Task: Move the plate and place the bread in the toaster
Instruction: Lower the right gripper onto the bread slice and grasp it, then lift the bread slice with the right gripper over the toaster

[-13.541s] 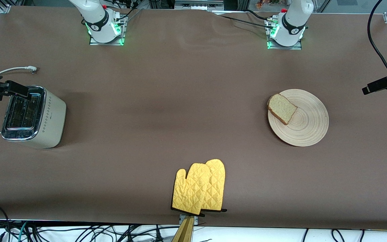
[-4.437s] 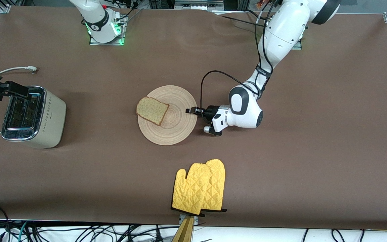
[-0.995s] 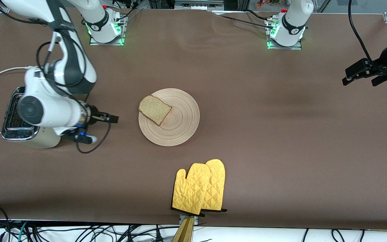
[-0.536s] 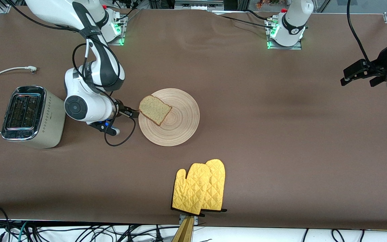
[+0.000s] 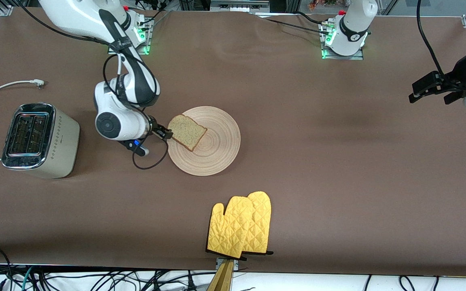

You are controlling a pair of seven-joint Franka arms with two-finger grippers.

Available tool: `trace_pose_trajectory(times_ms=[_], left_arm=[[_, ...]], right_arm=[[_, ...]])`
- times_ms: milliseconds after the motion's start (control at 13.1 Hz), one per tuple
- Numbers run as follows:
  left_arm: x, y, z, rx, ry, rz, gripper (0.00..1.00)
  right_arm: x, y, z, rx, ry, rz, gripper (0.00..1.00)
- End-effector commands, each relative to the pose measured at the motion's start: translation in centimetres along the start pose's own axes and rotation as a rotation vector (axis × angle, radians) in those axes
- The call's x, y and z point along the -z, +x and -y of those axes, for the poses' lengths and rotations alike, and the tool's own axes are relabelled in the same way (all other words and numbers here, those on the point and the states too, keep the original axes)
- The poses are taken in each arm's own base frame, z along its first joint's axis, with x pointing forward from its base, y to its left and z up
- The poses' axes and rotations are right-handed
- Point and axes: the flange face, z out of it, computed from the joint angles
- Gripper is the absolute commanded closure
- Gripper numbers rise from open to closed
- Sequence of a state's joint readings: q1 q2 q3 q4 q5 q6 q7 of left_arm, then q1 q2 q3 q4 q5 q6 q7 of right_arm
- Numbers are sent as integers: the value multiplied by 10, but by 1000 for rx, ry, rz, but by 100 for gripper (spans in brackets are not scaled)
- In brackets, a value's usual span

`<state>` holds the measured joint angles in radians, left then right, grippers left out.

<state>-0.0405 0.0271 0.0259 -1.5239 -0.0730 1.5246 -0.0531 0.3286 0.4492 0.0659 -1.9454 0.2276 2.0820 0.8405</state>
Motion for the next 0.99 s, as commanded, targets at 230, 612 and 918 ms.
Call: trace_pose_trajectory(times_ms=[230, 612, 918], left_arm=[[4, 1, -1, -16, 8, 6, 0], [4, 1, -1, -18, 8, 6, 0], [4, 1, -1, -18, 8, 6, 0]], right_arm=[[-22, -32, 19, -37, 9, -10, 0], [-31, -31, 22, -34, 9, -14, 66], [-37, -27, 25, -34, 20, -27, 87]])
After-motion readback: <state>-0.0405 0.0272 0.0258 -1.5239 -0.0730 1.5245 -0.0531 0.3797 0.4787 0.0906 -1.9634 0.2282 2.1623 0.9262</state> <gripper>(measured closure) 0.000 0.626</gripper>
